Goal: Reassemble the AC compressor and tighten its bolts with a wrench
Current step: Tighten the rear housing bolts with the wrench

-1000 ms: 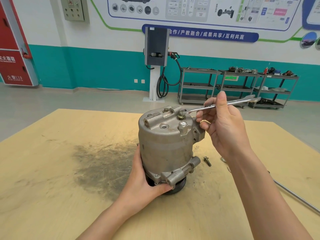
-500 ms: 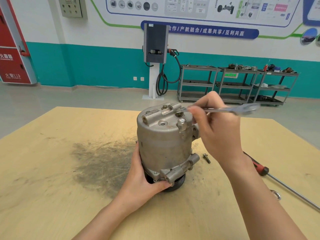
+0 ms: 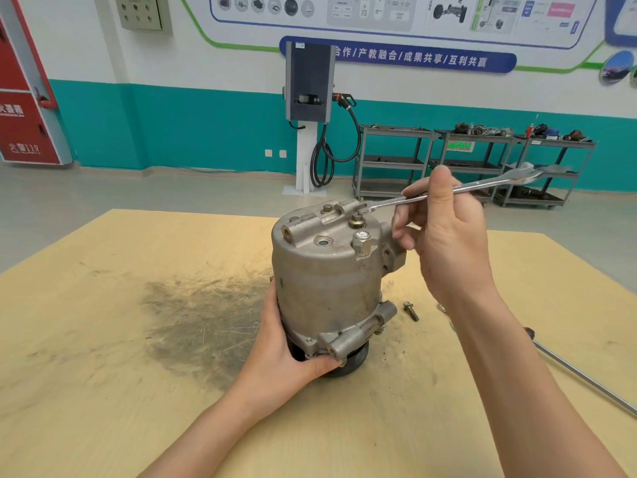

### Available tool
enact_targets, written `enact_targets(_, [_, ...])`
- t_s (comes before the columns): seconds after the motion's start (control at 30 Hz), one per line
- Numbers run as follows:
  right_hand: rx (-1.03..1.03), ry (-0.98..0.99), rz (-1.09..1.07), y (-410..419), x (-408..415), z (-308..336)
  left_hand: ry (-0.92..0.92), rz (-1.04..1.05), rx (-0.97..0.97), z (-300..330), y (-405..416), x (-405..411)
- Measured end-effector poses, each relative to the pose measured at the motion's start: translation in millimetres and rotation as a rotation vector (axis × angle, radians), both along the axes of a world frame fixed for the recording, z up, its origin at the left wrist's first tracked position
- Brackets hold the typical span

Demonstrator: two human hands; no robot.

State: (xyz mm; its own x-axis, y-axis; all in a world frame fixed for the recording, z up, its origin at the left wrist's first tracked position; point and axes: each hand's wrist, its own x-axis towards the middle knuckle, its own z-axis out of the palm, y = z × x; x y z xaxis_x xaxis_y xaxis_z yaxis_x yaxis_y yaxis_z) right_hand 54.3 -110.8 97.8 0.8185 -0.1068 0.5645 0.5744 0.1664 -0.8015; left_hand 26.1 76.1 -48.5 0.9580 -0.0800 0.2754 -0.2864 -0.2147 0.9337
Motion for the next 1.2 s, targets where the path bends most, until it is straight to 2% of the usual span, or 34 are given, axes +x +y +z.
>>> enact_targets(0.43, [0.187, 0.200, 0.181, -3.7, 5.4, 1.7, -0.012, -0.008, -0.009, -1.5, 0.3, 1.6])
enact_targets(0.97, [0.139, 0.257, 0.203, -9.7, 7.5, 1.2, -0.018, -0.004, -0.013, -1.6, 0.1, 1.3])
enact_targets(1.2, [0.045, 0.172, 0.156, -6.5, 6.1, -0.5, -0.014, 0.002, -0.007, -1.2, 0.2, 0.9])
